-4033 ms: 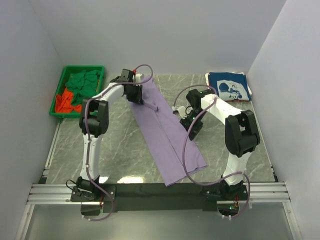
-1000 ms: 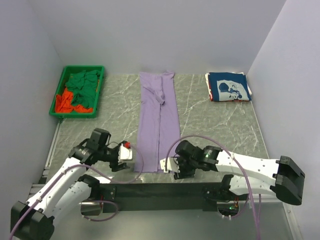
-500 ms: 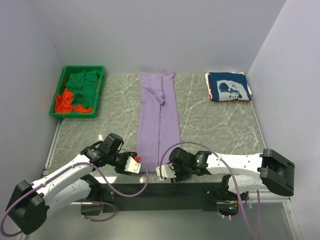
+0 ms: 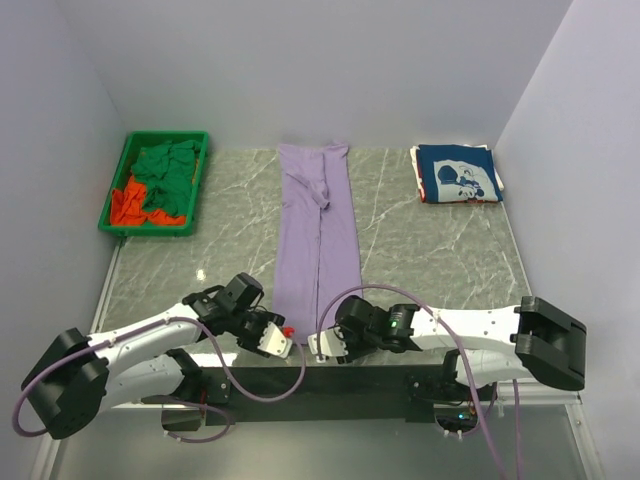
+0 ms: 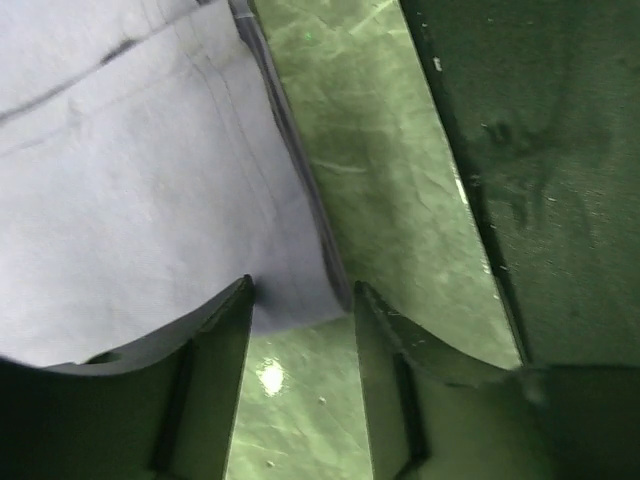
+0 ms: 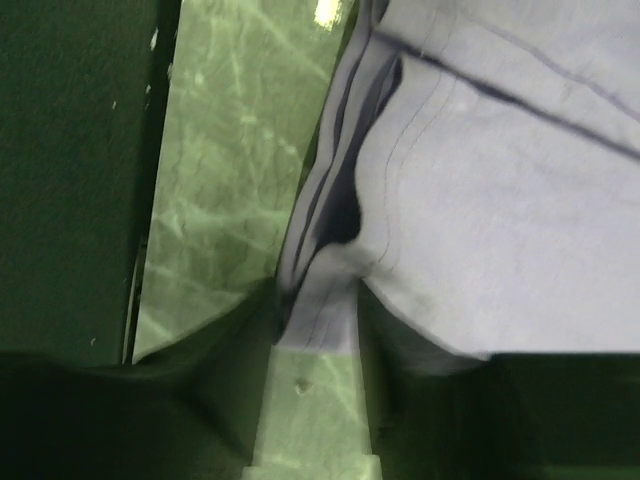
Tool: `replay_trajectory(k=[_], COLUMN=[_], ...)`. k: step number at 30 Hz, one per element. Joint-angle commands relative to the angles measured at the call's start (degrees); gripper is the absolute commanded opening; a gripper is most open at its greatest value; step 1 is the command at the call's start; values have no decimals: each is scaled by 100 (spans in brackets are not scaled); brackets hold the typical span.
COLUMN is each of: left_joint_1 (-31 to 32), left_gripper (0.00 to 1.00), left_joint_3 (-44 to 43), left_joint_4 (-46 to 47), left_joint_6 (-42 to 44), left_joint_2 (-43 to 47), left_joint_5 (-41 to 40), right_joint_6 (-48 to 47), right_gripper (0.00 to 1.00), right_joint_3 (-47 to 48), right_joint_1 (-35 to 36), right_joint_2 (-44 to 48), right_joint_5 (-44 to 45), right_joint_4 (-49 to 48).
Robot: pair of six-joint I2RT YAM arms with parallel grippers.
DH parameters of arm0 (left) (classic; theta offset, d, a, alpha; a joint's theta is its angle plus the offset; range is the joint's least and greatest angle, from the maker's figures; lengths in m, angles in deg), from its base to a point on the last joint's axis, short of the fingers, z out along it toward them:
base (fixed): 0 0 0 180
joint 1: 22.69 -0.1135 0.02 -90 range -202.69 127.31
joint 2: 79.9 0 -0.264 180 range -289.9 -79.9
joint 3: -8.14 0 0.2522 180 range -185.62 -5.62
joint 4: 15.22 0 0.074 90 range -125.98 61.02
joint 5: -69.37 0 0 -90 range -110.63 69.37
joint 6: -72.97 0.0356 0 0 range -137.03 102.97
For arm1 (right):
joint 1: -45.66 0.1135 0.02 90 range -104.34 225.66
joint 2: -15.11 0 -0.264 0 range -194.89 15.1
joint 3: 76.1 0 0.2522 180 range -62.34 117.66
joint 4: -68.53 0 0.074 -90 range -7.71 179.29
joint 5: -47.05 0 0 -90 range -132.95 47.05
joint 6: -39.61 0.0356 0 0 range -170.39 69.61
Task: Fold and stack the t-shirts
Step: Fold the tshirt
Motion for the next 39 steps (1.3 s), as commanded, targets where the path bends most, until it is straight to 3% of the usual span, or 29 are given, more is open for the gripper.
replay_trajectory(k=[1,10,12,16,25,39], left_joint_1=[114,158,158,132,9,-930], left_gripper=[50,6,1,1,1,1], left_joint_3=[76,121,15,-213,-258,-802], left_joint_4=[388,477,337,354,924,1988], left_joint_6=[122,114,35,-552,-651,-212], left_joint_2=[-158,-80,8,307,615,-385], left_joint_5=[-229,-229,-54,61,-273,-299], right_joint_6=[-44,26,79,106,-553,-2354], right_gripper=[38,0,0,0,0,0], right_joint_3=[-272,-440,-361,-203,-105,747], right_joint_1=[39,39,39,22,-259,-2147], right_joint_2=[-349,-51,194,626,1162,540], right_joint_5=[84,330,286,312,453,-346], right_joint_4=[139,-142,-46,103,183,104])
